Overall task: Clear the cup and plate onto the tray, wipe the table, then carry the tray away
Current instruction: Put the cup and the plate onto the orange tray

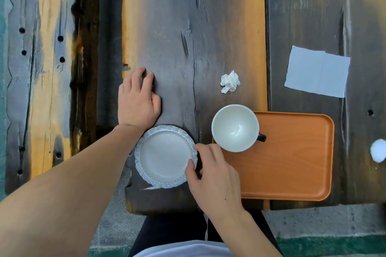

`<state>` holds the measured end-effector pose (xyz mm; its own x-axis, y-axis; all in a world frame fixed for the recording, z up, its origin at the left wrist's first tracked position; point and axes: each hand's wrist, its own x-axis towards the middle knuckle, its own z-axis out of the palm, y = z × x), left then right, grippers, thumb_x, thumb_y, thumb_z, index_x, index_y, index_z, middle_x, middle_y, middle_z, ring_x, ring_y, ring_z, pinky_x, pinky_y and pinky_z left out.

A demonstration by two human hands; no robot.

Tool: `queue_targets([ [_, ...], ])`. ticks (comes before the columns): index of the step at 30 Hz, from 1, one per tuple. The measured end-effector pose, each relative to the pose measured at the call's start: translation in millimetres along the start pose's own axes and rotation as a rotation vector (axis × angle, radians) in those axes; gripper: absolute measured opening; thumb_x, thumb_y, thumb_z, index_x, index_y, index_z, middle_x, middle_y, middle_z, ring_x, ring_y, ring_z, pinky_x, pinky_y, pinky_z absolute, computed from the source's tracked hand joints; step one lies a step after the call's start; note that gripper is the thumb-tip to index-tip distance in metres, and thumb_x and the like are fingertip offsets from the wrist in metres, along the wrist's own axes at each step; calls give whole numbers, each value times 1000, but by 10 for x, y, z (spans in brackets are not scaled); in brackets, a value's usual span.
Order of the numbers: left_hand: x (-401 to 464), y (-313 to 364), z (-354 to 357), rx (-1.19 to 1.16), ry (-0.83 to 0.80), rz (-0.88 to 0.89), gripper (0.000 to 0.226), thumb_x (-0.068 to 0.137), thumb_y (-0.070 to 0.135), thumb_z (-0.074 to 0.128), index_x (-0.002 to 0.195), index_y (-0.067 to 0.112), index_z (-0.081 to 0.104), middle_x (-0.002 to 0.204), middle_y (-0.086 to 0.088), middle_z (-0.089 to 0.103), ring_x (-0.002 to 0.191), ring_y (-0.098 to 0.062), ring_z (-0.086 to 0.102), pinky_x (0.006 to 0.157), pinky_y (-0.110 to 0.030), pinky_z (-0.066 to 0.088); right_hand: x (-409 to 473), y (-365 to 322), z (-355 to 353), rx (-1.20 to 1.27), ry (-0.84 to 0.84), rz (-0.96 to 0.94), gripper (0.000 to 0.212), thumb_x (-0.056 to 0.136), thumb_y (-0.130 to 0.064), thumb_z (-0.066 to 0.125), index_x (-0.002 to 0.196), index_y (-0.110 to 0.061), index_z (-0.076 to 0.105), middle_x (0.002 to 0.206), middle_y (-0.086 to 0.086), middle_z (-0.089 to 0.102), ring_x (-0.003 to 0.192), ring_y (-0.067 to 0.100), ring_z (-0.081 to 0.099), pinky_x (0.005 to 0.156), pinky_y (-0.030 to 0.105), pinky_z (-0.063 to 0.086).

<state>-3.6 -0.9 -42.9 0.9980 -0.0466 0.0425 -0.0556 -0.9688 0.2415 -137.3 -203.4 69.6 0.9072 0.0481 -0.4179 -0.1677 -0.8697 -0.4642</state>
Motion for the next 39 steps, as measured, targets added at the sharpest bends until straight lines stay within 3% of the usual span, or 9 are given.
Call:
queue_targets([
  [5, 3, -10, 12, -1, -1, -4, 46, 89, 27, 46, 131, 9, 53, 142, -15, 49, 127, -34, 44, 101, -49, 44, 59, 67, 289, 22, -9, 184, 35, 96, -47, 51, 126, -31, 42, 117, -10, 57, 69, 12, 65, 58, 30, 55],
  [9, 3, -21, 23, 5, 0, 5, 45, 89, 26, 47, 131, 9, 54, 142, -16, 50, 127, -34, 44, 100, -48, 44, 185, 48, 368, 26, -13, 206, 28, 97, -43, 50, 122, -29, 51, 112, -7, 62, 77, 21, 67, 64, 37, 56],
  [18, 6, -30, 38, 5, 16, 19, 45, 88, 25, 49, 130, 9, 54, 141, -15, 51, 126, -33, 44, 98, -46, 43, 222, 33, 457, 134, -22, 228, 16, 99, -31, 54, 112, -23, 57, 102, -6, 63, 82, 19, 63, 71, 41, 54],
  [28, 8, -26, 10, 17, 17, 31, 47, 87, 22, 51, 130, 6, 55, 142, -19, 51, 125, -37, 45, 98, -47, 42, -204, 438, 270, 268, -58, 196, 9, 96, -26, 57, 102, -34, 57, 86, -19, 55, 71, 3, 55, 63, 23, 42],
  [32, -8, -30, 10, 27, 7, 32, 47, 87, 24, 50, 131, 7, 53, 142, -18, 50, 125, -37, 44, 98, -47, 42, -424, 844, 76, 376, -93, 239, 20, 96, -25, 59, 102, -43, 57, 98, -23, 60, 81, 6, 65, 72, 37, 57],
  [35, -4, 19, -61, 17, -37, 14, 47, 91, 23, 47, 133, 4, 53, 144, -20, 49, 127, -39, 45, 99, -49, 42, -515, 1194, -91, 381, -77, 259, 16, 97, -23, 58, 108, -35, 61, 102, -22, 61, 86, 9, 67, 75, 43, 57],
  [39, -240, 174, -148, -2, -108, 98, 45, 96, 24, 46, 133, 0, 54, 141, -24, 50, 125, -43, 49, 102, -50, 40, -529, 1507, -266, 379, -58, 275, 21, 100, -22, 55, 107, -42, 56, 105, -18, 62, 92, 9, 66, 79, 45, 57],
])
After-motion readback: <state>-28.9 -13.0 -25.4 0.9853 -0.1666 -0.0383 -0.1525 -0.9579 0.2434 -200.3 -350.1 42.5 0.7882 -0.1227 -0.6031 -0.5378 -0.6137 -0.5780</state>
